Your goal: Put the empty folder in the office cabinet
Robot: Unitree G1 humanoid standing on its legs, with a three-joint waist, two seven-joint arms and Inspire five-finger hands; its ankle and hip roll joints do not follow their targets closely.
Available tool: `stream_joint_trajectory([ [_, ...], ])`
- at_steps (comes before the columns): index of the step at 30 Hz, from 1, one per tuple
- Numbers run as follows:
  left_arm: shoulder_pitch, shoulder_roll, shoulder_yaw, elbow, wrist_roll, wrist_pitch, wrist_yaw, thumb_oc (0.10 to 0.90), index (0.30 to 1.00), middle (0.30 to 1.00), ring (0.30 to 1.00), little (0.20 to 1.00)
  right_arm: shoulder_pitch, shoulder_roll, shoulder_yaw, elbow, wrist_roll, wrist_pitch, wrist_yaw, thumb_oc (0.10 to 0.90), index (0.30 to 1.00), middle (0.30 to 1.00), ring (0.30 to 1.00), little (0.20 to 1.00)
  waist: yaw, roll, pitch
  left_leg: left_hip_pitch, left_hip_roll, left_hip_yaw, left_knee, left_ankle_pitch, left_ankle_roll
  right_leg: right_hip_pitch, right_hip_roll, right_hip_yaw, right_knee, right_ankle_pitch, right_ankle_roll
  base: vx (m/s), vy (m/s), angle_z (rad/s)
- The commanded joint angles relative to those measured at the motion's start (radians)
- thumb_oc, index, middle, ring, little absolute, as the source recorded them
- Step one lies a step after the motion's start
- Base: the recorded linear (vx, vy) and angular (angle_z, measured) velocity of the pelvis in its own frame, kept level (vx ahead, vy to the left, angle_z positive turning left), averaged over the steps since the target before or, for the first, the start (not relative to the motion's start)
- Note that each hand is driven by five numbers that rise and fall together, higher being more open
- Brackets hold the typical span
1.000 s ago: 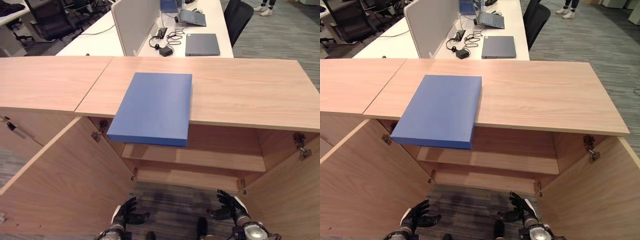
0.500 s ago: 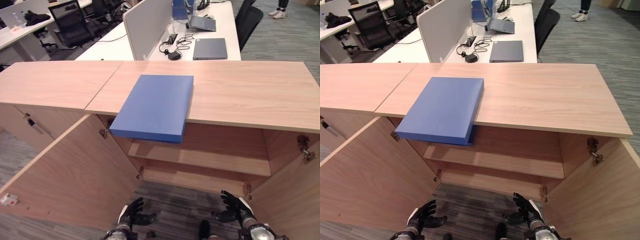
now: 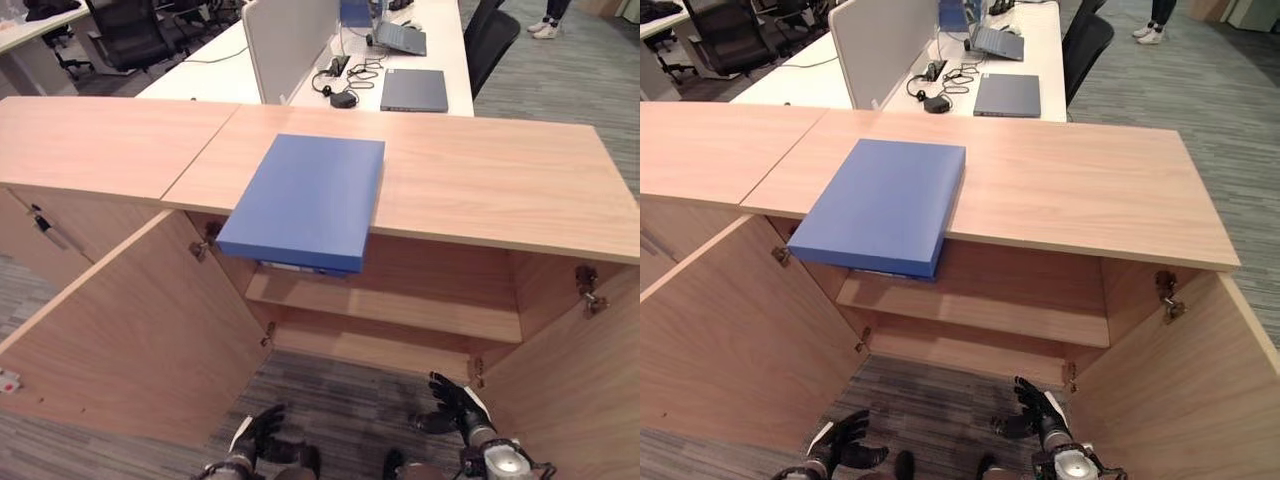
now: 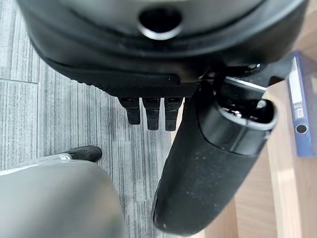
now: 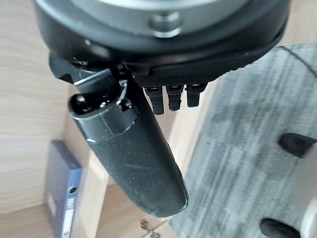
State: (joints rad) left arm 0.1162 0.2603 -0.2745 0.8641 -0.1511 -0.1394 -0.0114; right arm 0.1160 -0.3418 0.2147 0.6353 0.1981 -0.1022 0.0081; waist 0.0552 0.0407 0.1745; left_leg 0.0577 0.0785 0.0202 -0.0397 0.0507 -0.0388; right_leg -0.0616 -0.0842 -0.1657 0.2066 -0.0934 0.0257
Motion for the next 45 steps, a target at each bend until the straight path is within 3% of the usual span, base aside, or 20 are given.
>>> stream_joint_trajectory([
  [1,-0.048,0.033,0.017,-0.041,0.009,-0.07,0.003,0.8,0.9,0.9,0.9,0.9,-0.031,-0.014,0.012,-0.063,-0.01,-0.056,-0.002,0.8,0.9,0.9,0.9,0.9,-0.011,-0.033,-0.046,0.0,0.007,-0.02,-0.033,-0.001,-0.052,0.183,-0.059,0.001,-0.215,0.084,0.095,0.04,0.052,-0.11],
  [10,-0.036,0.066,0.04,-0.131,0.011,-0.074,0.009,0.8,0.9,0.9,0.9,0.9,-0.019,0.002,0.006,-0.074,-0.01,-0.05,0.001,0.8,0.9,0.9,0.9,0.9,-0.014,-0.039,-0.065,0.03,0.001,-0.007,-0.048,-0.022,-0.044,0.193,-0.075,0.008,-0.231,0.1,0.116,0.01,0.029,-0.07],
  [16,-0.009,0.097,0.113,-0.324,0.027,-0.102,0.076,0.8,0.9,0.9,0.9,0.9,-0.003,0.013,-0.014,-0.078,-0.015,-0.053,-0.01,0.8,0.9,0.9,0.9,0.9,-0.002,-0.047,-0.074,0.035,-0.005,-0.013,-0.048,-0.03,-0.043,0.207,-0.086,-0.001,-0.251,0.111,0.125,0.0,0.0,0.0],
  [19,0.007,0.077,0.144,-0.36,0.022,-0.109,0.121,0.8,0.9,0.9,0.9,0.9,0.001,0.022,-0.013,-0.076,-0.014,-0.057,-0.021,0.8,0.9,0.9,0.9,0.9,0.003,-0.052,-0.074,0.036,-0.006,-0.017,-0.048,-0.03,-0.043,0.212,-0.088,-0.006,-0.255,0.113,0.126,0.0,0.0,0.0],
  [21,0.055,0.02,0.202,-0.431,-0.016,-0.135,0.202,0.8,0.9,0.9,0.9,0.9,0.009,0.04,-0.013,-0.072,-0.014,-0.067,-0.044,0.8,0.9,0.9,0.9,0.9,0.018,-0.061,-0.072,0.034,-0.008,-0.024,-0.048,-0.031,-0.043,0.217,-0.089,-0.015,-0.263,0.115,0.126,-0.01,-0.02,0.0],
  [25,0.129,-0.032,0.256,-0.548,-0.098,-0.161,0.236,0.8,0.9,0.9,0.9,0.9,0.033,0.041,-0.021,-0.086,-0.004,-0.074,-0.057,0.8,0.9,0.9,0.9,0.9,0.031,-0.069,-0.068,0.03,-0.009,-0.029,-0.048,-0.03,-0.042,0.219,-0.088,-0.023,-0.272,0.121,0.127,-0.02,-0.028,0.04],
  [33,0.139,0.029,0.343,-0.764,0.118,-0.194,0.41,0.8,0.9,0.9,0.9,0.9,0.051,0.042,-0.015,-0.075,0.008,-0.101,-0.074,0.8,0.9,0.9,0.9,0.9,0.055,-0.081,-0.07,0.027,-0.003,-0.033,-0.048,-0.031,-0.048,0.229,-0.086,-0.034,-0.286,0.122,0.128,-0.01,-0.024,0.07],
  [38,0.131,0.082,0.395,-0.844,0.349,-0.159,0.554,0.8,0.9,0.9,0.9,0.9,0.039,0.037,-0.006,-0.089,0.008,-0.113,-0.095,0.8,0.9,0.9,0.9,0.9,0.061,-0.08,-0.074,0.032,-0.001,-0.035,-0.048,-0.033,-0.052,0.236,-0.083,-0.039,-0.288,0.119,0.128,0.0,0.0,0.0],
  [42,0.088,0.188,0.4,-0.923,0.533,-0.149,0.605,0.8,0.9,0.9,0.9,0.9,0.028,0.028,0.014,-0.105,0.002,-0.119,-0.094,0.8,0.9,0.9,0.9,0.9,0.06,-0.075,-0.079,0.03,0.001,-0.034,-0.048,-0.02,-0.054,0.231,-0.084,-0.037,-0.287,0.131,0.128,-0.01,-0.006,0.02],
  [43,0.073,0.245,0.401,-0.956,0.62,-0.138,0.612,0.8,0.9,0.9,0.9,0.9,0.021,0.021,0.023,-0.118,-0.008,-0.123,-0.092,0.8,0.9,0.9,0.9,0.9,0.057,-0.071,-0.084,0.035,0.004,-0.034,-0.048,-0.032,-0.056,0.235,-0.083,-0.036,-0.288,0.122,0.13,0.0,0.0,0.0],
  [45,0.061,0.278,0.399,-0.975,0.664,-0.14,0.612,0.8,0.9,0.9,0.9,0.9,0.02,0.021,0.027,-0.123,-0.01,-0.126,-0.09,0.8,0.9,0.9,0.9,0.9,0.056,-0.07,-0.082,0.031,0.003,-0.033,-0.048,-0.02,-0.056,0.23,-0.083,-0.037,-0.286,0.131,0.129,0.0,0.0,0.0],
])
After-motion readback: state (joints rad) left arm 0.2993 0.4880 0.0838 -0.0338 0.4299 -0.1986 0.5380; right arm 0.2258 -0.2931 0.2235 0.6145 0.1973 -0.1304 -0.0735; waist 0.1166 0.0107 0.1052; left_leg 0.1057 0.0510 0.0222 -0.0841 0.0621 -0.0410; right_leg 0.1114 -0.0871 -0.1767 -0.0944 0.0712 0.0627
